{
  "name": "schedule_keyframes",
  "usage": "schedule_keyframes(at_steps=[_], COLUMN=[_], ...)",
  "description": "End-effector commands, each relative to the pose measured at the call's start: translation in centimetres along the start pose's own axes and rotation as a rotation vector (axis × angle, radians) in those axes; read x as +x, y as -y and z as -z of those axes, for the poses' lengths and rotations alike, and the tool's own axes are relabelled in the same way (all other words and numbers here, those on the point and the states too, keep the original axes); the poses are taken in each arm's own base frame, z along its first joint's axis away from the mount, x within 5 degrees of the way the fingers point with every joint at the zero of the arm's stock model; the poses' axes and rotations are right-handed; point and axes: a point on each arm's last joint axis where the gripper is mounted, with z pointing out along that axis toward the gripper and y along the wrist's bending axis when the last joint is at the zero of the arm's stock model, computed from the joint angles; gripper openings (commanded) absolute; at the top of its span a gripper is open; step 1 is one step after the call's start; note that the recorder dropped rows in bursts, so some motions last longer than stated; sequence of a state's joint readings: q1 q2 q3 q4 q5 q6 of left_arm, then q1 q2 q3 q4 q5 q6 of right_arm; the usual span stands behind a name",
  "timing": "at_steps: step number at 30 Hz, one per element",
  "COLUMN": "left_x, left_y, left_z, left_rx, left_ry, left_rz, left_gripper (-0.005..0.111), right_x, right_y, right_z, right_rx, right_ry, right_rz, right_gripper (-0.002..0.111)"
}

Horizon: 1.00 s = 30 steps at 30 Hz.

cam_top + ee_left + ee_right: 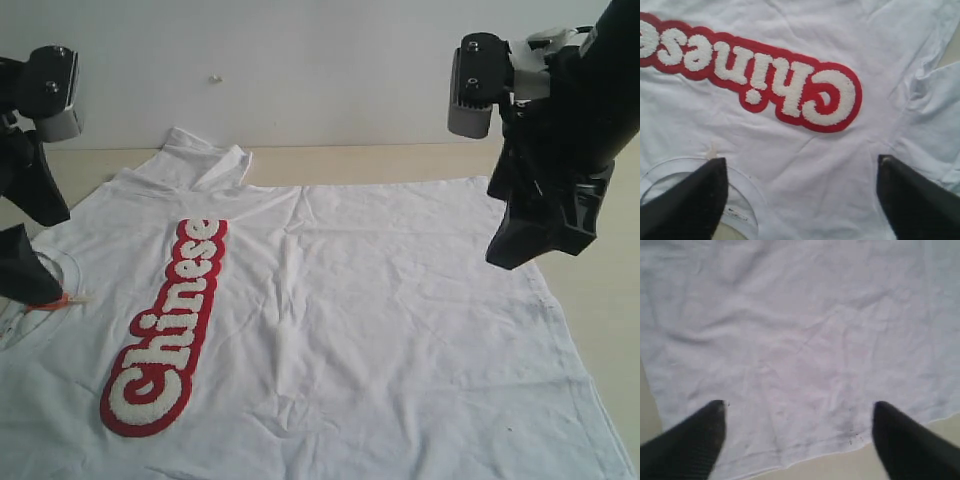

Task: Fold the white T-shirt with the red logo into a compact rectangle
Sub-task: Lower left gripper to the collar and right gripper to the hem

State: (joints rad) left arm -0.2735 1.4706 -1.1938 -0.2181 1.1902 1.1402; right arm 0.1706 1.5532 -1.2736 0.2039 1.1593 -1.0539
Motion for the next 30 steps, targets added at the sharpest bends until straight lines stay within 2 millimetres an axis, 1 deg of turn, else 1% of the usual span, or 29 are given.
schedule_keyframes(at_steps=[1,3,4,5,8,11,15,16,18,20,23,26,28,30], left_x=[0.5,0.4,0.3,0.1,0.0,-0.2,-0.4,-0.4,-0.2,0.4,0.7,0.9,1.1,1.2], left_y=[0.8,1.2,1.4,1.5,1.4,1.0,1.3,1.2,0.7,0.1,-0.5,-0.4,0.0,0.3], left_z=[-1.5,-2.0,-2.1,-2.2,-2.2,-2.2,-2.2,-2.2,-2.5,-2.5,-2.5,-2.5,-2.5,-2.5], left_rx=[0.054,0.086,0.105,0.109,0.096,0.056,0.090,0.084,0.029,-0.037,-0.104,-0.089,-0.047,-0.013], left_ry=[-0.014,0.009,0.028,0.045,0.062,0.082,0.103,0.107,0.092,0.025,0.001,-0.022,-0.045,-0.058], left_rz=[0.038,0.086,0.102,0.111,0.115,0.114,0.131,0.129,0.077,0.013,-0.011,-0.074,-0.154,-0.186], left_gripper=[0.095,0.096,0.097,0.097,0.097,0.097,0.097,0.097,0.097,0.097,0.097,0.097,0.097,0.097], right_x=[-0.8,-1.3,-1.5,-1.7,-1.8,-2.0,-2.0,-1.8,-1.3,-0.6,0.1,0.7,0.8,0.7], right_y=[0.1,-0.2,-0.3,-0.4,-0.1,0.2,0.2,0.2,0.4,0.8,1.6,1.8,1.9,2.0], right_z=[0.1,0.2,0.2,0.2,0.3,0.3,0.3,0.3,-0.2,-0.7,-1.8,-3.0,-3.7,-4.1], right_rx=[0.020,-0.022,-0.034,-0.043,0.002,0.028,0.032,0.031,0.039,0.055,0.067,0.019,-0.013,-0.017], right_ry=[0.082,0.138,0.157,0.176,0.199,0.212,0.215,0.200,0.133,0.049,-0.056,-0.129,-0.141,-0.139], right_rz=[-0.072,-0.136,-0.142,-0.139,-0.055,-0.055,-0.066,-0.048,0.057,0.120,0.158,0.179,0.196,0.193], right_gripper=[0.105,0.105,0.105,0.105,0.105,0.105,0.105,0.105,0.105,0.105,0.105,0.105,0.105,0.105])
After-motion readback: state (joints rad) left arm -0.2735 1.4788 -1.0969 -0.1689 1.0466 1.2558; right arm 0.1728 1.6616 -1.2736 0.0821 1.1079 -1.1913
